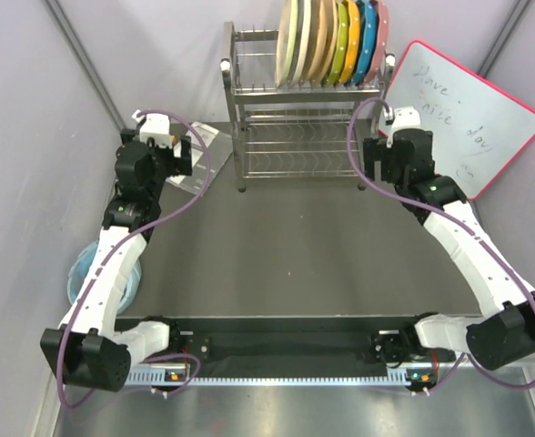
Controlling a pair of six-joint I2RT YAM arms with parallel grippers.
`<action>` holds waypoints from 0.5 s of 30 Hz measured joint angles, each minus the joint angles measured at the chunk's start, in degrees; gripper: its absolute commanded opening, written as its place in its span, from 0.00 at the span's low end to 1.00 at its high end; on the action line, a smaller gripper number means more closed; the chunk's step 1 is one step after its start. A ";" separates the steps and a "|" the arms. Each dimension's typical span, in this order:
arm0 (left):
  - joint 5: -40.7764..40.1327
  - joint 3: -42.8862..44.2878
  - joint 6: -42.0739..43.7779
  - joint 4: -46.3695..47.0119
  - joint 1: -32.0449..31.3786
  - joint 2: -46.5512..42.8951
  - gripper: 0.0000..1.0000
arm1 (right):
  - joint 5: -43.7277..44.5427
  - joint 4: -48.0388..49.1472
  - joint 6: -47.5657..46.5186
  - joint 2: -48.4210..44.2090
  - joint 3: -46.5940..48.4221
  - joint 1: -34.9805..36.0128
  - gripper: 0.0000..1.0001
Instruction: Load the plates into the dish rack
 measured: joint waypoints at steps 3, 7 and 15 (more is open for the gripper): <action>0.59 -1.95 -1.70 -2.10 0.11 0.72 0.99 | 2.62 -4.61 -0.76 -0.92 0.87 0.20 1.00; 0.52 -4.13 -4.61 -3.48 0.20 0.63 0.99 | 4.72 -8.92 -1.05 -4.83 0.94 0.85 1.00; 1.95 -6.27 -9.03 -5.68 0.55 -1.07 0.99 | 6.10 -13.81 -0.92 -18.14 -0.94 0.94 1.00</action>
